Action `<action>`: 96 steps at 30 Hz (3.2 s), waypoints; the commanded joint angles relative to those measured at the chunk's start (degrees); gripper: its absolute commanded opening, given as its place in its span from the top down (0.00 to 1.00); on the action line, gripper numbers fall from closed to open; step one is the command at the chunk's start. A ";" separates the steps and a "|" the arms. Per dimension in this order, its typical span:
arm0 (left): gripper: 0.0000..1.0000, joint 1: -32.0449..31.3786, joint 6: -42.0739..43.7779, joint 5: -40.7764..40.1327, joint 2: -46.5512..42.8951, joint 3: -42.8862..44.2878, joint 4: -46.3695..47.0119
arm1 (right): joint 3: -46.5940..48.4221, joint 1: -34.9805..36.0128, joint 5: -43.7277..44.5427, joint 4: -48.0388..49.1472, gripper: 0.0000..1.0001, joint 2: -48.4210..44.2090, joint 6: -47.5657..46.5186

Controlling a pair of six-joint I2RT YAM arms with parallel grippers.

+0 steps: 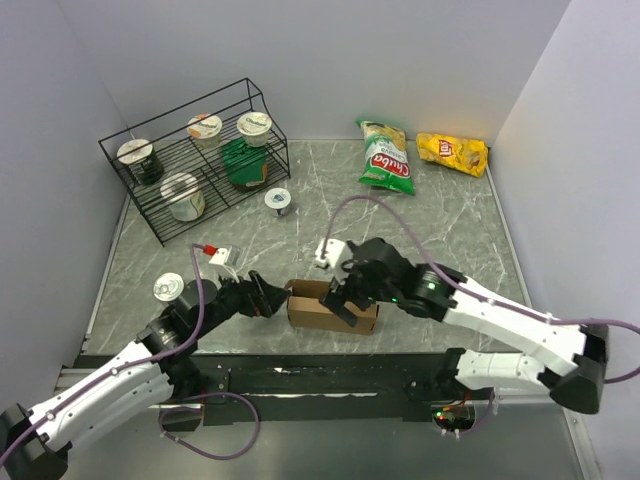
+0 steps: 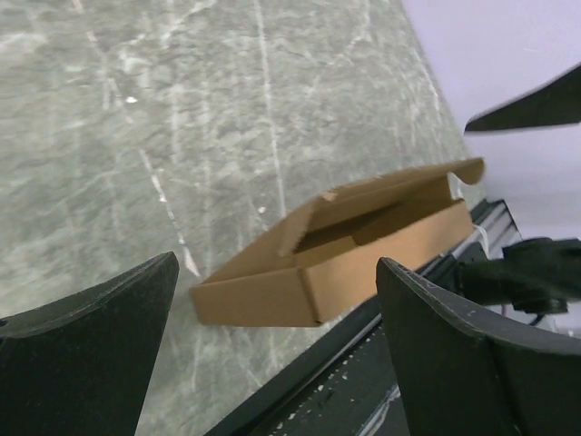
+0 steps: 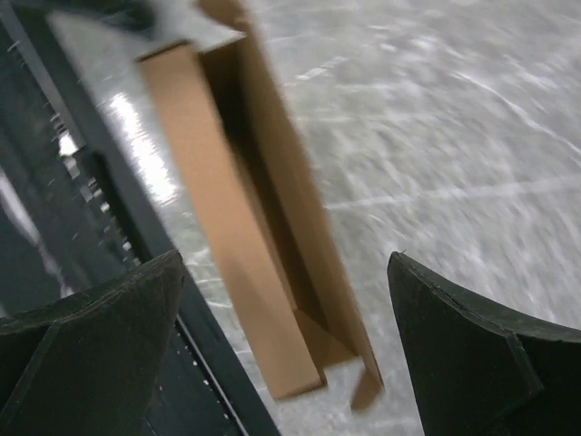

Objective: Fold the paper box

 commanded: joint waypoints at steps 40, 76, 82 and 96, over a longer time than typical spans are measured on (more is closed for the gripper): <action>0.04 11.95 4.69 14.96 3.73 6.28 -3.52 | 0.92 0.37 -3.92 4.90 0.47 15.62 -13.87; 0.48 9.93 25.70 21.12 21.65 24.47 -19.25 | 1.27 0.89 -3.74 4.20 0.56 14.92 -13.44; 0.59 9.57 26.40 21.39 24.12 25.26 -18.10 | 1.18 1.07 -3.74 4.11 0.56 14.92 -13.44; 0.71 9.05 27.45 22.27 27.63 26.93 -17.57 | 1.18 1.16 -3.48 4.11 0.57 15.18 -13.61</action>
